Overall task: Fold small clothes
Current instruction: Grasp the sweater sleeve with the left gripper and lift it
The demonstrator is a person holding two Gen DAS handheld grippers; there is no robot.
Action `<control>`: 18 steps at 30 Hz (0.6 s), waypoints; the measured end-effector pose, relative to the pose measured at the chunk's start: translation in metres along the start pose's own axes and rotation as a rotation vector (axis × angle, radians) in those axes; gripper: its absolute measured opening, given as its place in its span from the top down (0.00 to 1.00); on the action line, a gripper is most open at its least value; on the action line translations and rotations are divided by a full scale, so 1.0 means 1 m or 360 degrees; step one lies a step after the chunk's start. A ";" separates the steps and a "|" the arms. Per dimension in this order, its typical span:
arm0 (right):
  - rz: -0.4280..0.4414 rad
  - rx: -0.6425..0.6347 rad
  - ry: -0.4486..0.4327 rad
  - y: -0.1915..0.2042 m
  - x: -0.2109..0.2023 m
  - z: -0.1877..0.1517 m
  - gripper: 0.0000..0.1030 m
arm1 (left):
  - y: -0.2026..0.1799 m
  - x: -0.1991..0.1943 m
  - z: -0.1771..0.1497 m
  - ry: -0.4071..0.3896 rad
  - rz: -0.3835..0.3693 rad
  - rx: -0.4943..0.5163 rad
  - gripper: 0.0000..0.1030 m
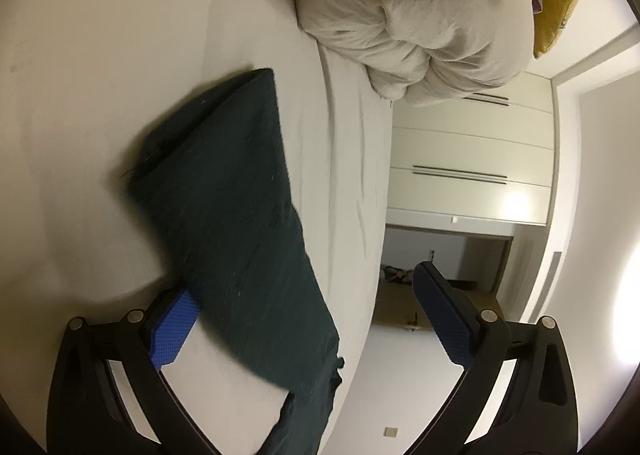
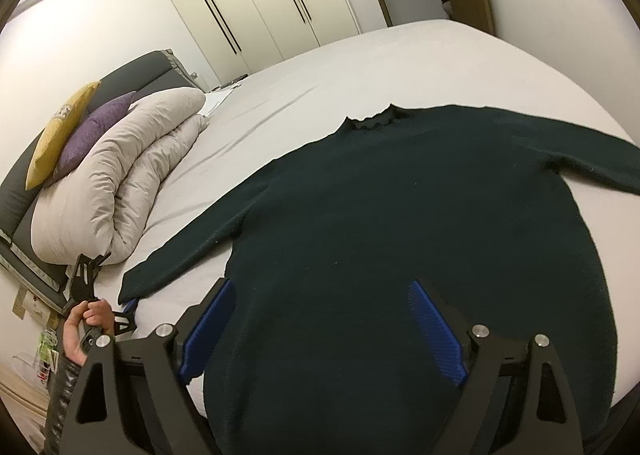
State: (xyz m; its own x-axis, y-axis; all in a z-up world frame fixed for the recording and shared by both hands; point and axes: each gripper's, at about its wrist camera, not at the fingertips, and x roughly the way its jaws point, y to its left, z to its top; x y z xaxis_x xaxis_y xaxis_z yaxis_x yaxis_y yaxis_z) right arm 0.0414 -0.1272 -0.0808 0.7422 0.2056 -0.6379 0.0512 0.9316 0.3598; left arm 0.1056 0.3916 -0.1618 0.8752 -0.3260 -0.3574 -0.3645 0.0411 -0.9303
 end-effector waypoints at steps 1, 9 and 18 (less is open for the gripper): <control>0.0003 0.0002 0.0007 0.000 0.001 0.000 0.14 | -0.002 0.002 -0.002 -0.0002 0.0005 0.0023 0.12; 0.0010 0.0047 -0.0008 -0.017 0.001 -0.002 0.16 | 0.001 0.026 0.001 -0.0020 0.0111 0.0088 0.81; -0.0042 0.0238 -0.0054 -0.080 -0.008 -0.001 0.24 | -0.155 0.096 -0.122 0.0066 0.0213 0.1072 0.93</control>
State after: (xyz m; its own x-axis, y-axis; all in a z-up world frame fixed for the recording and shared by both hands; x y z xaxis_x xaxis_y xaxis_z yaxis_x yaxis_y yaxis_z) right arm 0.0307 -0.2032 -0.1046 0.7612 0.1693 -0.6260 0.1677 0.8811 0.4422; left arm 0.2073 0.2389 -0.0419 0.8188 -0.3124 -0.4815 -0.1795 0.6575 -0.7318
